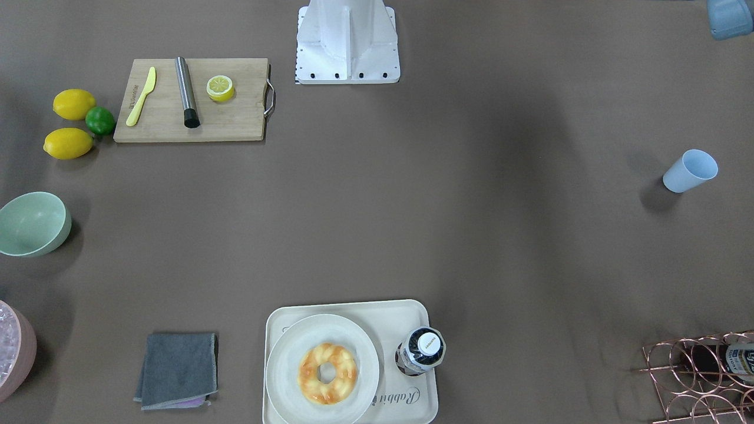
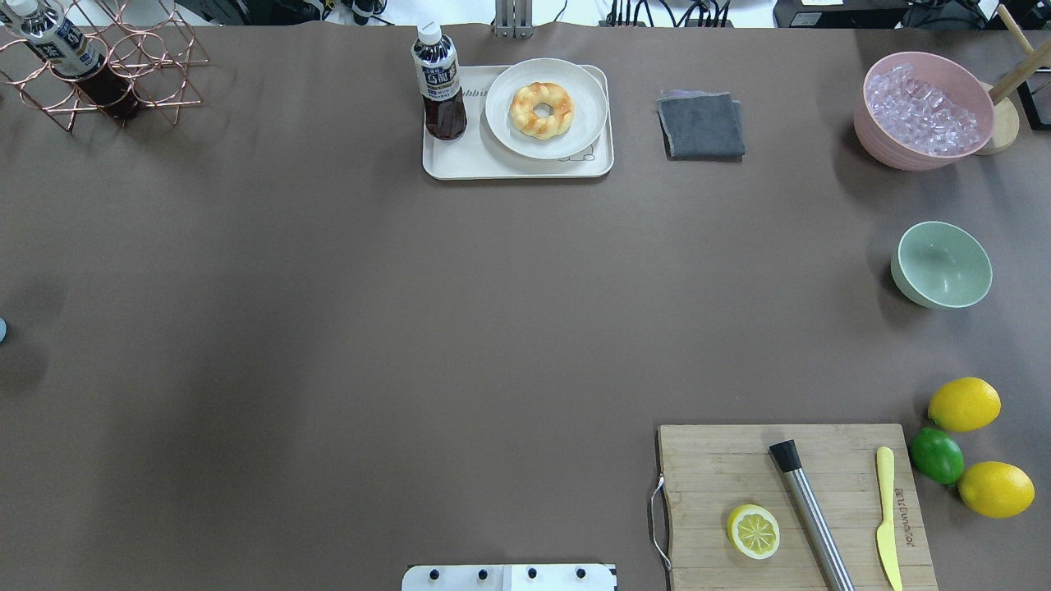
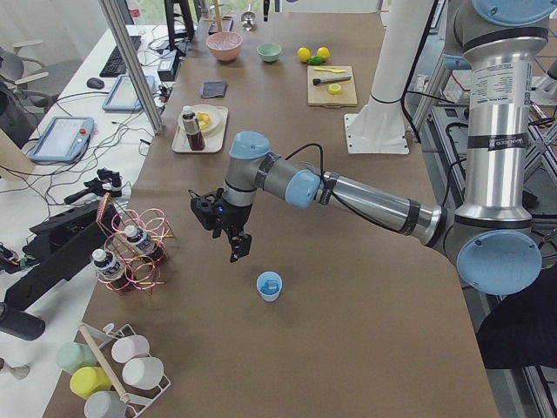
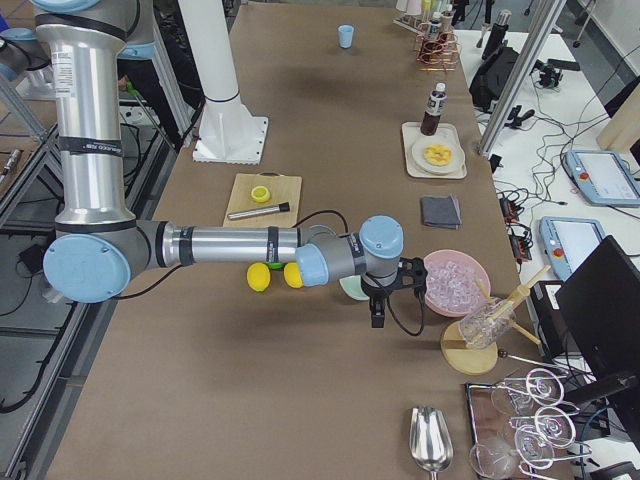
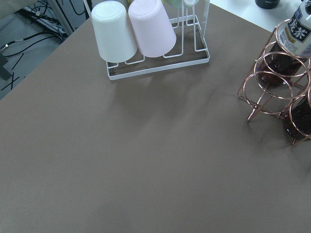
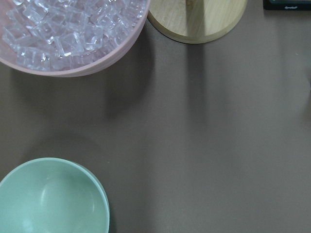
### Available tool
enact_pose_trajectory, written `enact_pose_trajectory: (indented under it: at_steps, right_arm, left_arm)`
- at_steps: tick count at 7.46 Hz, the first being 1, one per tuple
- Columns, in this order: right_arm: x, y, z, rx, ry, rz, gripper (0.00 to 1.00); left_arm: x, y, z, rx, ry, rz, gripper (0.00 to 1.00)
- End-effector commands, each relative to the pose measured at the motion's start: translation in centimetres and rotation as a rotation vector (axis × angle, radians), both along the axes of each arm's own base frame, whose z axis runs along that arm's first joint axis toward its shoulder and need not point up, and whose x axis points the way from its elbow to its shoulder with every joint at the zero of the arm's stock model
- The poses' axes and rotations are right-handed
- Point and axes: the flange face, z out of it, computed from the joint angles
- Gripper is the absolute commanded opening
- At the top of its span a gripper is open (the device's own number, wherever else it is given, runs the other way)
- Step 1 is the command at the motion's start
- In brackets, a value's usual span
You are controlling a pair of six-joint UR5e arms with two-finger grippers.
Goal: Pour ice into bowl
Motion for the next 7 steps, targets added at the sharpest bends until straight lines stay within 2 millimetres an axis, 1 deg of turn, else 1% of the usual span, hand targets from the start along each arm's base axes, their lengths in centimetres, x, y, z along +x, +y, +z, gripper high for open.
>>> enact_pose_trajectory:
  at_steps: [1, 2, 3, 4, 5, 7]
  right_arm:
    - [-5.5, -2.8, -1.2, 0.047, 0.046, -0.077, 0.99]
    - [-7.5, -3.1, -1.7, 0.06, 0.061, -0.105, 0.99]
    - [-9.3, -4.0, -1.9, 0.067, 0.068, -0.13, 0.99]
    - [-10.3, -4.0, -1.9, 0.069, 0.07, -0.146, 0.98]
    - [-10.7, -3.8, -1.9, 0.071, 0.071, -0.153, 0.98]
    - [-10.5, -2.9, -1.2, 0.06, 0.07, -0.157, 0.98]
  left_arm:
    - [4.7, -0.2, 0.3, -0.082, -0.105, -0.18, 0.97]
    - [6.7, -0.1, 0.5, -0.089, -0.142, -0.254, 0.97]
    - [8.4, 0.2, 0.9, -0.128, -0.186, -0.308, 0.97]
    - [11.1, 0.1, 0.5, -0.159, -0.24, -0.353, 0.97]
    - [14.2, 0.2, 0.0, -0.186, -0.289, -0.366, 0.97]
    - [18.3, 1.6, 0.4, -0.254, -0.402, -0.415, 0.97]
